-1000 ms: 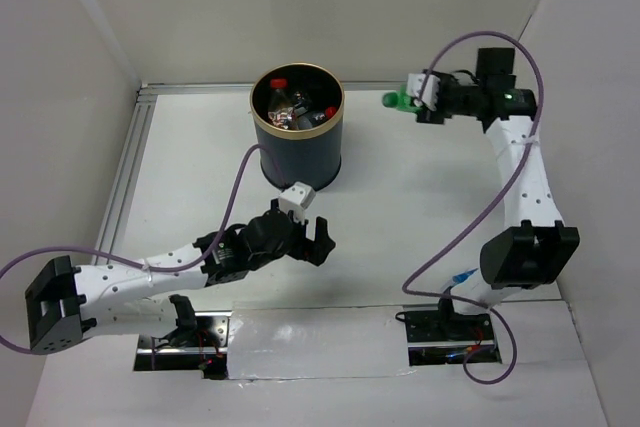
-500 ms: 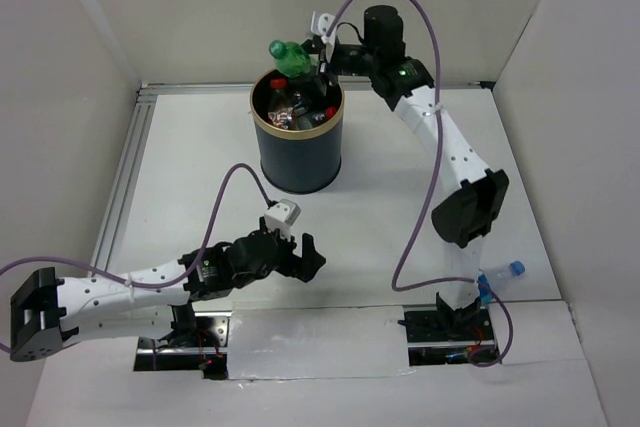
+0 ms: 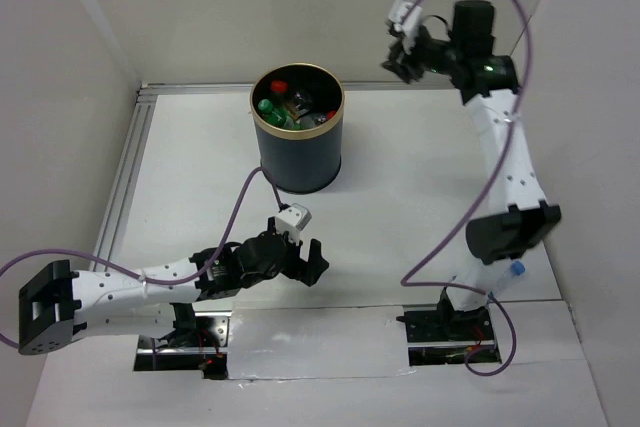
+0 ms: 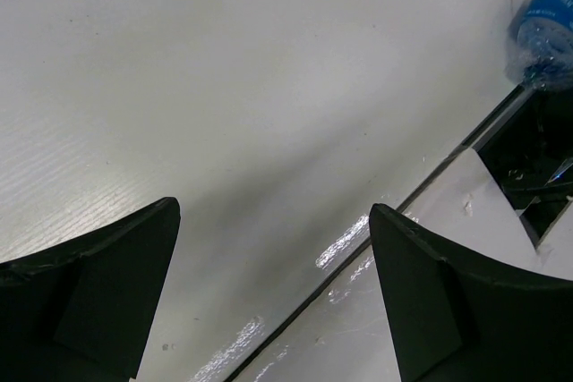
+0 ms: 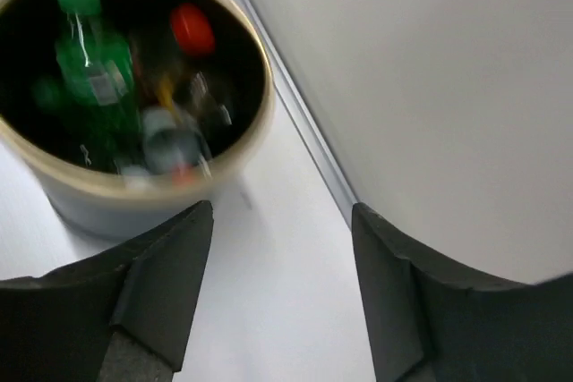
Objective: Put the plastic bottles in the bin
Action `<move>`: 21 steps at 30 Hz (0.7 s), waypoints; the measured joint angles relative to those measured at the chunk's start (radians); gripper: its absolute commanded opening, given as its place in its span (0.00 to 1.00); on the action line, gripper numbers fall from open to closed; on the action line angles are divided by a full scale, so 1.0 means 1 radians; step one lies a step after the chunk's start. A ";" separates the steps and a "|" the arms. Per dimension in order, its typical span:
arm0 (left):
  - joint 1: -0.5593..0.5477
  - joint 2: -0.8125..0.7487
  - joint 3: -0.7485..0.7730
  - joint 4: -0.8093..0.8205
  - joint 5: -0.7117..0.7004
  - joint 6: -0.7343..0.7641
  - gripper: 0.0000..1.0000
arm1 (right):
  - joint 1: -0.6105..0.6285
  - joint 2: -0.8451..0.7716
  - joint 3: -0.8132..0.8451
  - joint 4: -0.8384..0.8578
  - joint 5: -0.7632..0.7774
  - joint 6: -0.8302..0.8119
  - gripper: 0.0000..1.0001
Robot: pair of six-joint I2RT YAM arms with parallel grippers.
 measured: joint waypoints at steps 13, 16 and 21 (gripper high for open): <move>0.002 0.093 0.043 0.053 0.092 0.068 1.00 | -0.386 -0.631 -1.189 -0.556 0.654 -0.898 0.74; 0.002 0.117 0.063 0.052 0.114 0.073 1.00 | -0.464 -0.715 -1.328 -0.587 0.720 -1.035 0.76; 0.003 0.141 0.102 0.041 0.143 0.074 1.00 | -0.491 -0.777 -1.403 -0.598 0.765 -1.175 0.77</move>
